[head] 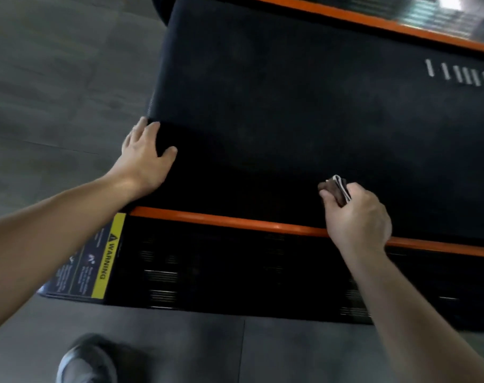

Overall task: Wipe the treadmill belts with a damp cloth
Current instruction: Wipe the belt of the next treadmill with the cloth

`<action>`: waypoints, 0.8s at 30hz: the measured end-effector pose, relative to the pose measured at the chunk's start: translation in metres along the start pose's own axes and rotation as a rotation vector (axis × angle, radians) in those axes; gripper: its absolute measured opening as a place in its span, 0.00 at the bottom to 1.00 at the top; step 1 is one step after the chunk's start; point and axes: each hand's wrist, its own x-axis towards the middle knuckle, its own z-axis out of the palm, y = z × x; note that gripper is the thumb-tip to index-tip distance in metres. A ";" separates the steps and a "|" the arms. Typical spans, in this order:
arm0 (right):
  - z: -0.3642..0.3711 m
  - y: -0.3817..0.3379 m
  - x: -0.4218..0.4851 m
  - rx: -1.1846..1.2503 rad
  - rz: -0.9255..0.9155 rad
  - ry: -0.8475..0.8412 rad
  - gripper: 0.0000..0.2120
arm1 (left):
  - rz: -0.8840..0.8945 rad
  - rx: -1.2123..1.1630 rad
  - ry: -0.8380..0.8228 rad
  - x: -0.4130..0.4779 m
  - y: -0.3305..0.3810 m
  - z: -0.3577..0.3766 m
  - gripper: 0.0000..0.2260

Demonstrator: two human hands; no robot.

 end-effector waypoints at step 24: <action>0.042 -0.306 -0.104 0.304 -0.391 -0.298 0.18 | -0.197 -0.119 -0.085 -0.015 -0.128 -0.110 0.16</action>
